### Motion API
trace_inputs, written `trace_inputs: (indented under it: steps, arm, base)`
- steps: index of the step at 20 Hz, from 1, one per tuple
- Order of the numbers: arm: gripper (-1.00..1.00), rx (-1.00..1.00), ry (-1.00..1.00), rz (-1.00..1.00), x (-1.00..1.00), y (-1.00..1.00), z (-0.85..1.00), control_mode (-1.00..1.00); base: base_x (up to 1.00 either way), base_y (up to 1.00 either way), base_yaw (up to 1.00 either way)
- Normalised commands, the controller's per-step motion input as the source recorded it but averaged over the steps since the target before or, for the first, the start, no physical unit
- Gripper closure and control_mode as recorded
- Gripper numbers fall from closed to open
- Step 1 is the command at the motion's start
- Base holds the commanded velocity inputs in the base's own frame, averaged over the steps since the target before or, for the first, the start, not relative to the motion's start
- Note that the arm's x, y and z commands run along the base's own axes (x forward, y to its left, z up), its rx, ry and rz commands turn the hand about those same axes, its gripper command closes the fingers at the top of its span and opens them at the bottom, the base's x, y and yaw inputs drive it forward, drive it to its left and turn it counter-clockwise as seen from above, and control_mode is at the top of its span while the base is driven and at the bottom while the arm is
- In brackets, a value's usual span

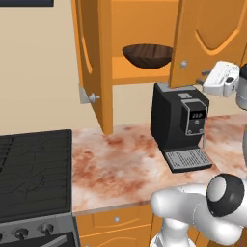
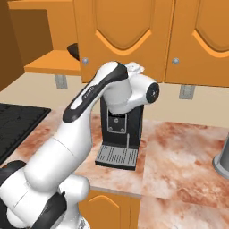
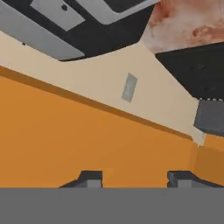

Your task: Pick the mug and place it in the sink. Pick the bowl and place it in the open cabinet and then close the cabinet.

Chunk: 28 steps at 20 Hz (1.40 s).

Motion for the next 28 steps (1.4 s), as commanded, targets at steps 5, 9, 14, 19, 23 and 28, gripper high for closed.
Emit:
trace_inputs:
  steps: [5,9,14,19,23,28]
  arm:
    - [-1.00,0.00,0.13,-0.09,1.00,0.35,-0.17,-1.00]
    - [-1.00,0.00,-0.36,-0.18,0.74,0.58,-0.46,-1.00]
    - [-1.00,-0.01,-0.23,-0.16,0.22,0.23,-0.15,-1.00]
    - [-1.00,0.00,0.04,0.00,-0.57,0.15,0.60,-1.00]
    - [-1.00,0.00,0.00,0.00,-1.00,0.30,0.69,-1.00]
    - [-1.00,0.00,0.00,0.00,-1.00,0.13,0.37,-1.00]
  base:
    - [0.00,0.00,0.00]
    - [0.00,0.00,0.00]
    - [0.00,0.00,0.00]
    - [0.00,0.00,0.00]
    - [0.00,0.00,0.00]
    - [0.00,0.00,0.00]
